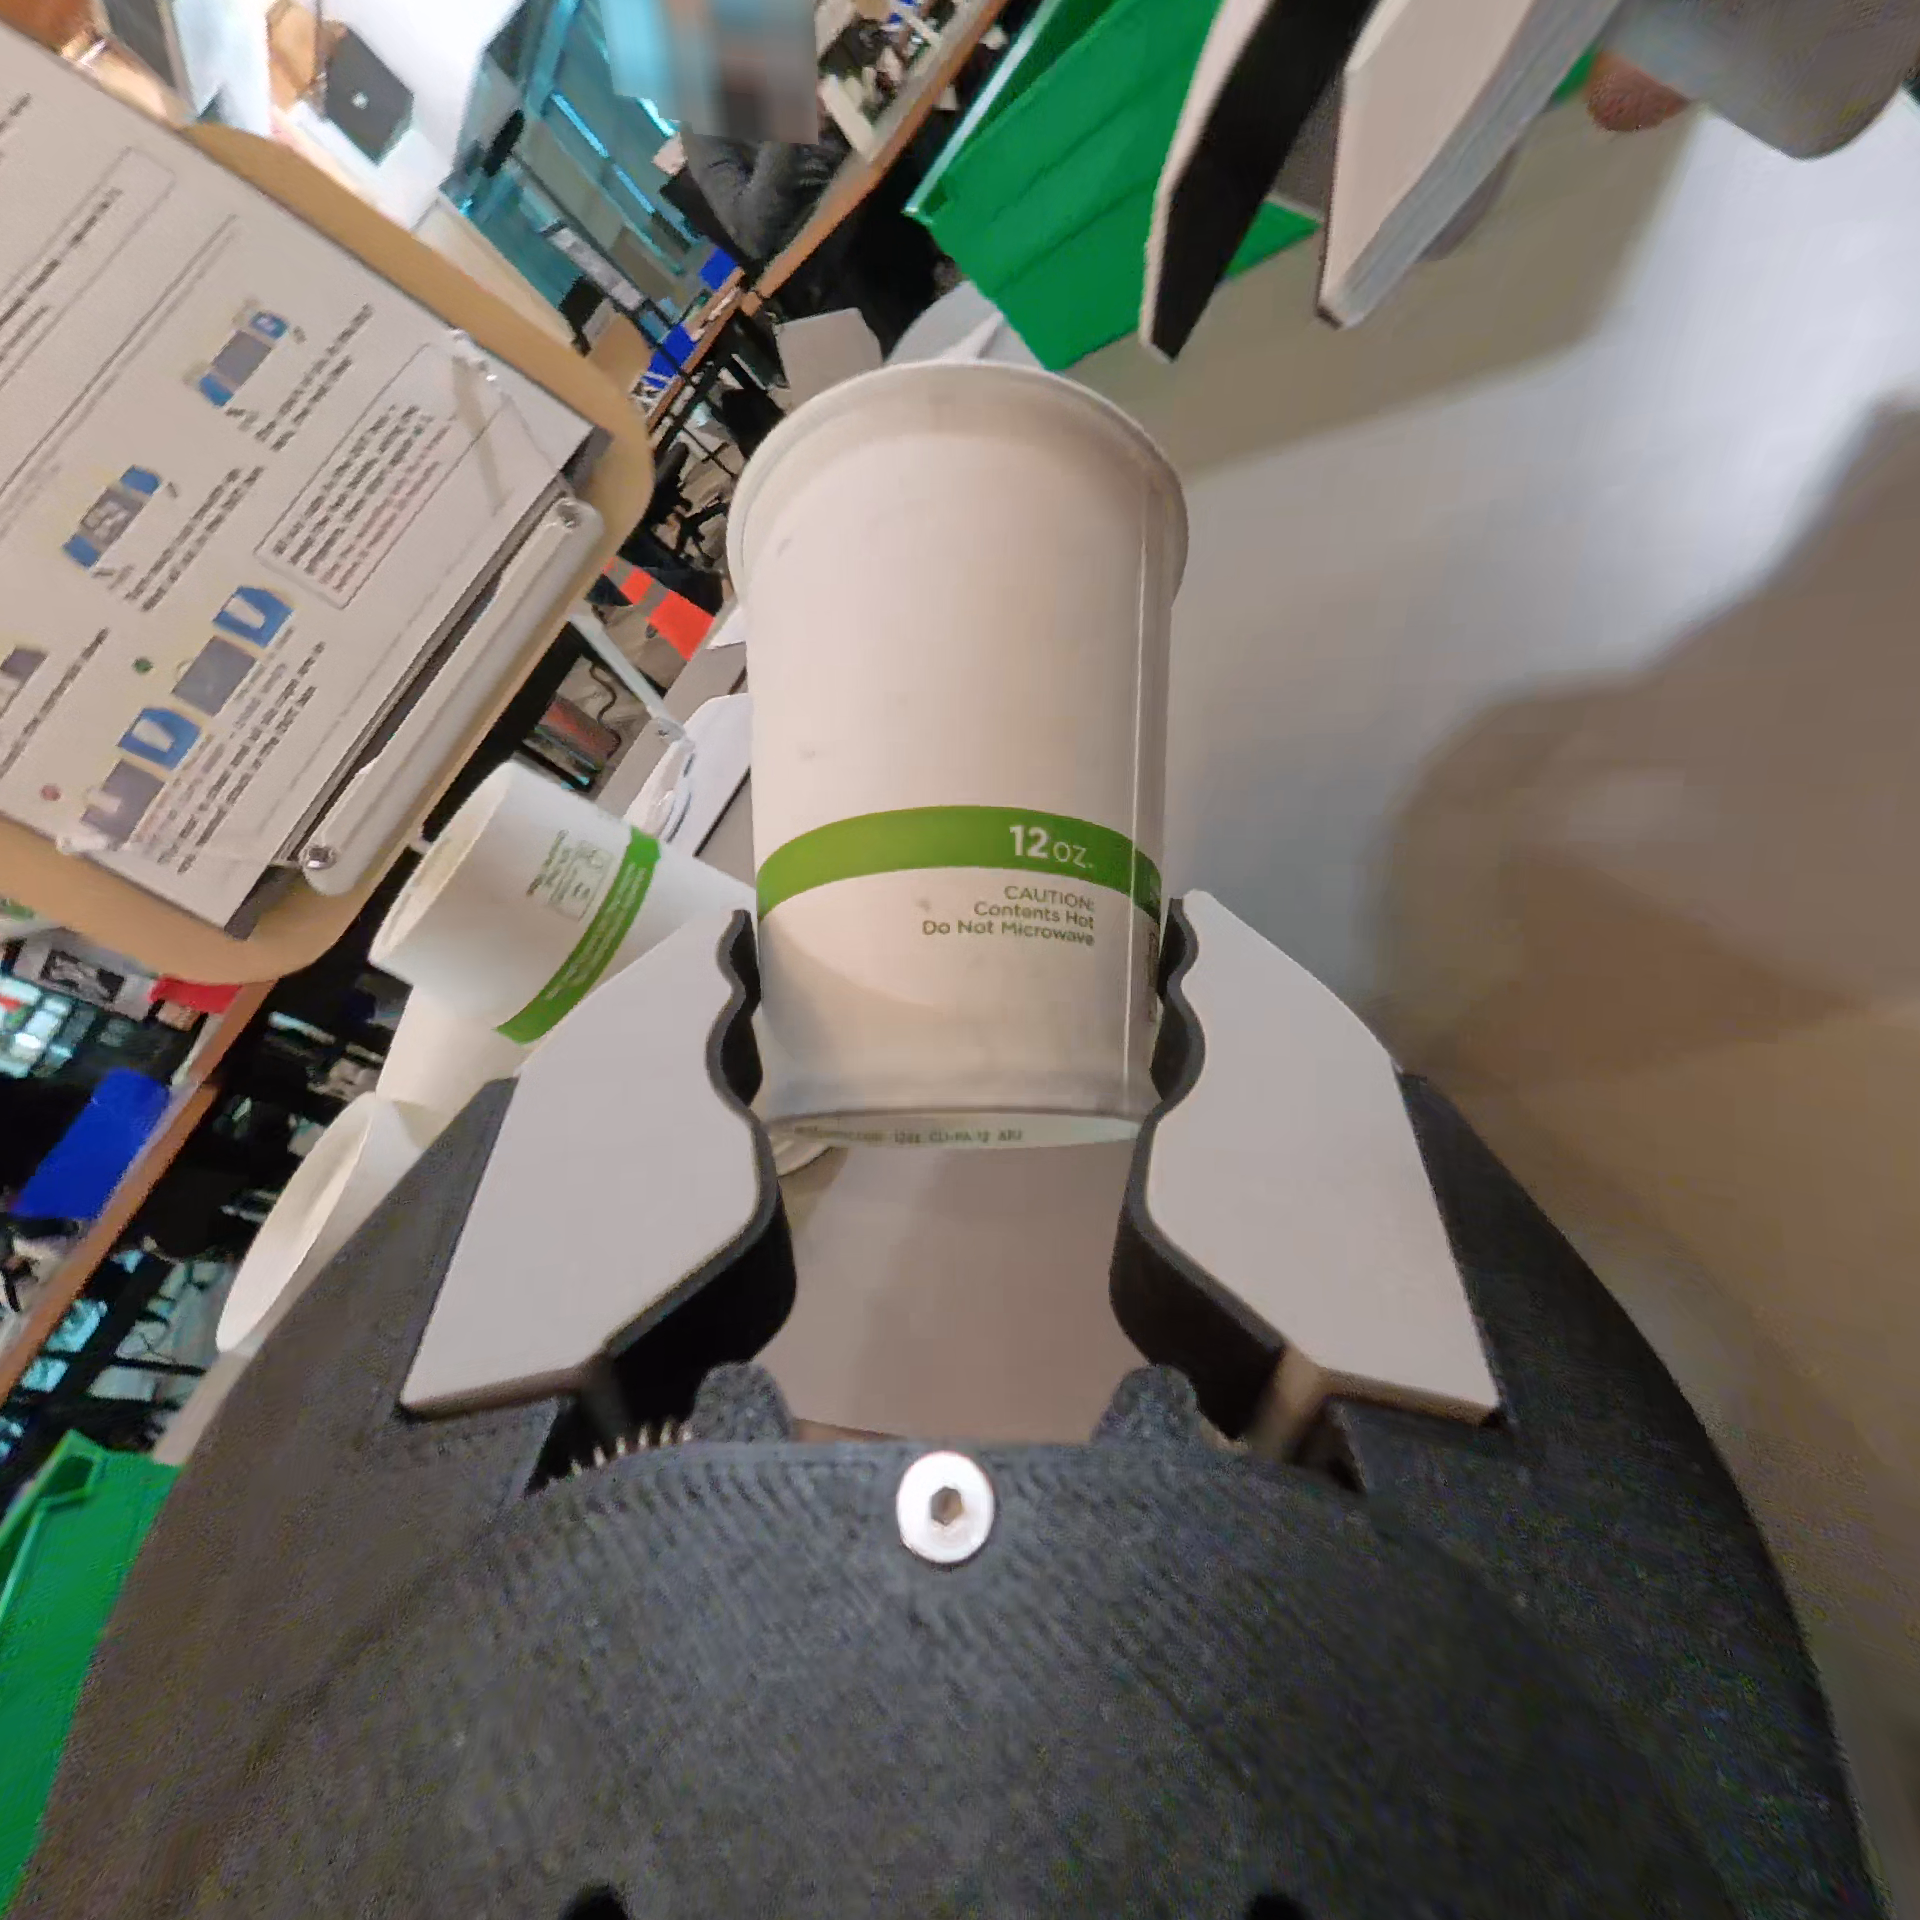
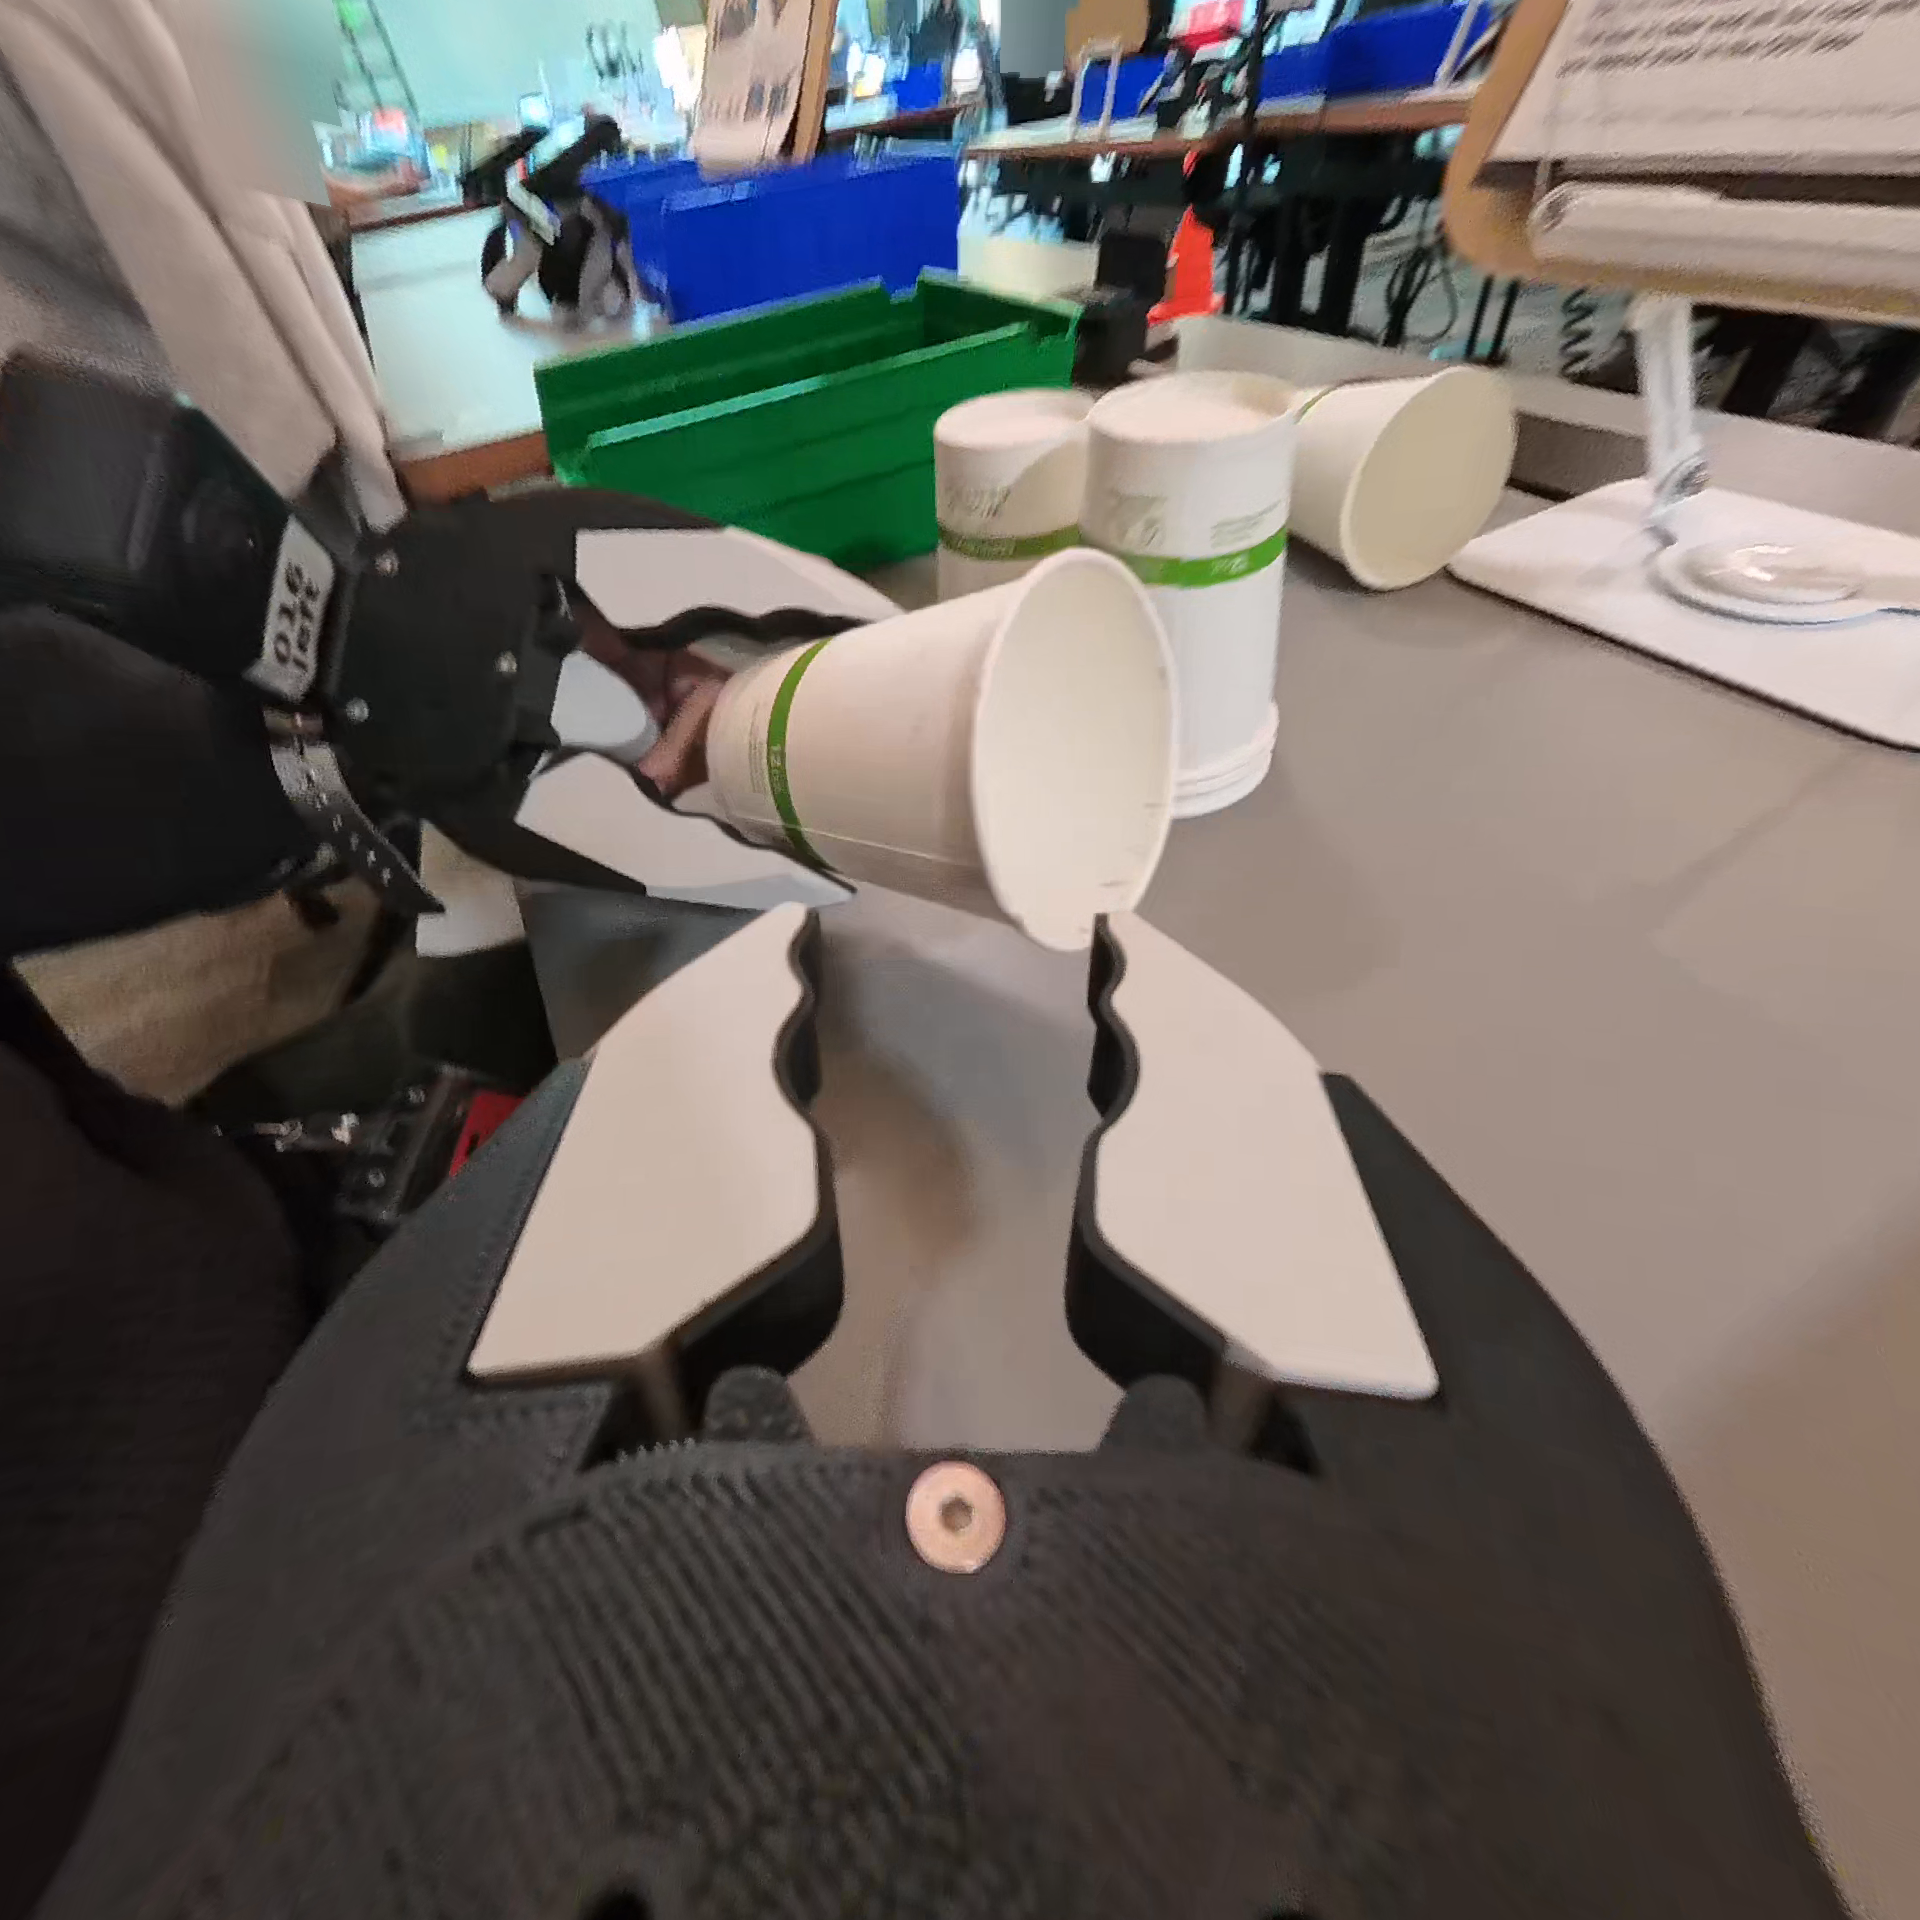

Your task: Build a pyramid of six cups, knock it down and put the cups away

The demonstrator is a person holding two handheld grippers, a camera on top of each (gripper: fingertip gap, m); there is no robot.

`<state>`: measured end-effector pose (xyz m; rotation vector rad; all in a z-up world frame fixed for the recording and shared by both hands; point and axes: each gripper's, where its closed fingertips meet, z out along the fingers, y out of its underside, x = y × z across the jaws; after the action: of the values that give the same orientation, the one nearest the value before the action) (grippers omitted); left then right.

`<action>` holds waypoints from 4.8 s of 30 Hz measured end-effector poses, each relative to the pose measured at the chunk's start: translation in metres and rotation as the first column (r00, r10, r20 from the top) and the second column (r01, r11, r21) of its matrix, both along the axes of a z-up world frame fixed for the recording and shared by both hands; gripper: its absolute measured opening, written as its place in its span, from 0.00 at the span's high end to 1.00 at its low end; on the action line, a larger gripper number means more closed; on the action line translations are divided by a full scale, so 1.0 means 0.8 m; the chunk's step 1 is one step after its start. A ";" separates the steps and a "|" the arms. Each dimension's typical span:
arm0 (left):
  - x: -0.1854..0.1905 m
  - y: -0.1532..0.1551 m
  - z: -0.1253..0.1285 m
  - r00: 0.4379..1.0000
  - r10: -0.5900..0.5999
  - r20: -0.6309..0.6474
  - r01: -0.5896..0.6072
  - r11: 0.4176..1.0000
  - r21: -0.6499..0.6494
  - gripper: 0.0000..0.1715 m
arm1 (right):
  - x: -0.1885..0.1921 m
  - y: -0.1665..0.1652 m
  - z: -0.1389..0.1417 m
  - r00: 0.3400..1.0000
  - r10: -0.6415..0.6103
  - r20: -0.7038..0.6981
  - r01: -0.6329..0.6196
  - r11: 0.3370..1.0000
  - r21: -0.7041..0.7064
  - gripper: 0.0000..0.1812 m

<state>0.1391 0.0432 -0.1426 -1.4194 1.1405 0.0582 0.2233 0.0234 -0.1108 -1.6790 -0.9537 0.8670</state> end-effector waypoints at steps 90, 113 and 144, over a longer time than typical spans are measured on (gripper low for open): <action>0.041 -0.020 0.062 0.758 0.024 0.652 0.206 0.939 -0.274 0.68 | 0.444 0.192 0.009 0.406 -0.864 0.297 0.885 0.453 0.109 0.52; 0.035 -0.009 0.051 0.785 0.032 0.619 0.179 0.944 -0.275 0.68 | 0.437 0.157 0.037 0.459 -0.846 0.272 0.869 0.491 0.062 0.53; -0.123 0.114 0.230 0.908 -0.019 0.418 0.015 1.000 0.014 0.82 | 0.059 0.072 0.053 0.849 -0.307 -0.431 0.266 0.952 -0.154 0.63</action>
<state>0.0407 0.1341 0.0415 -1.3309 0.7927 -0.2442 0.2702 0.0808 -0.0681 -1.5440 -0.3381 1.0425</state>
